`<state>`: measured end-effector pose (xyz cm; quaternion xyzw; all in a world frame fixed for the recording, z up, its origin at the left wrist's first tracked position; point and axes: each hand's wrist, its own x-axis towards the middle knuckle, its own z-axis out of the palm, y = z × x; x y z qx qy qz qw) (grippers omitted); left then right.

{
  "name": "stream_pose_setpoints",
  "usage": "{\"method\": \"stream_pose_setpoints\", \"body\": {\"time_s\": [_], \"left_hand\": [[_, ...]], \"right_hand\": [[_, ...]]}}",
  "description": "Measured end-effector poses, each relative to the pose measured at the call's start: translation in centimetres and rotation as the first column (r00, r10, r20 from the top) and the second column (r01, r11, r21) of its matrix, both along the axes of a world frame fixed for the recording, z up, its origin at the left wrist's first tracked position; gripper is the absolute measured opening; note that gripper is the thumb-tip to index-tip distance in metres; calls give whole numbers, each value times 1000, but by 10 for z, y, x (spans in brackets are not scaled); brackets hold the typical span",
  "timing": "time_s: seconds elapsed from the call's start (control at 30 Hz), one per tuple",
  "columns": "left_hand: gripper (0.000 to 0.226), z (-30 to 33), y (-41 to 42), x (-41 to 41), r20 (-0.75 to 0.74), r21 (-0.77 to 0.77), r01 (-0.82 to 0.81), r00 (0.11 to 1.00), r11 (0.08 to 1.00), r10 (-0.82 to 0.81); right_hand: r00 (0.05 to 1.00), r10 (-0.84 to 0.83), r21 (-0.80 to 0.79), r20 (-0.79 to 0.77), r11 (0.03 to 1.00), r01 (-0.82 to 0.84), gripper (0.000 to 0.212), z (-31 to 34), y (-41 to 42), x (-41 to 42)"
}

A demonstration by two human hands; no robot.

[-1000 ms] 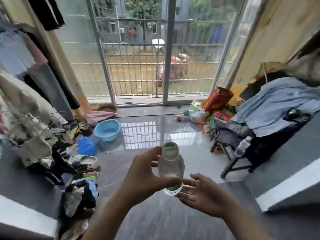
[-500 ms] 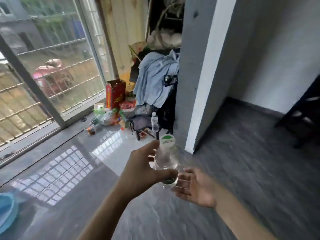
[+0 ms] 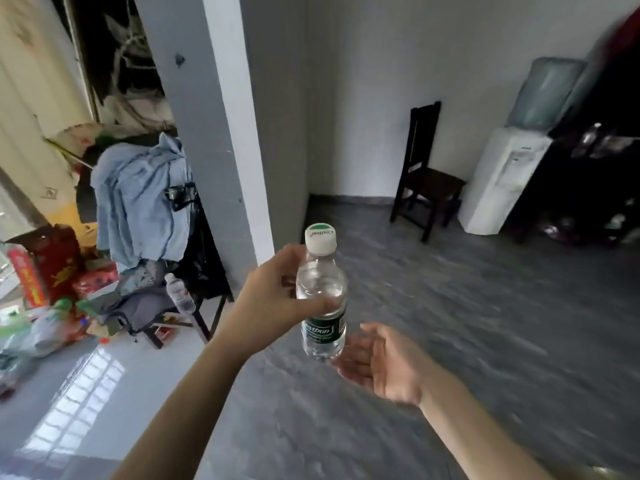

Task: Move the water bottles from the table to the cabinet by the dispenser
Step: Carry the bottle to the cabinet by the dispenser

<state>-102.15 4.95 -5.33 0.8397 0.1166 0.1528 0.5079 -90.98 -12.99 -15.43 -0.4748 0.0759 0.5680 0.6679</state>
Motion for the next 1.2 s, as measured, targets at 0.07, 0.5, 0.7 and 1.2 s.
{"method": "stream_pose_setpoints", "body": {"time_s": [0.07,0.5,0.7,1.2], "left_hand": [[51,8,-14,27,12,2,59,998,998,-59],[56,25,-58,180,96,-58,250,965,967,-244],[59,19,-47,242,91,-85,264,962,961,-256],[57,47,9,483,111,11,419,902,908,-418]], "right_hand": [[1000,-27,5,11,1000,27,48,4,-14,17],[985,-175,75,-3,982,174,56,27,-71,141],[975,-216,95,-55,971,221,54,23,-67,199],[908,-418,88,-21,904,418,47,49,-13,409]]}}
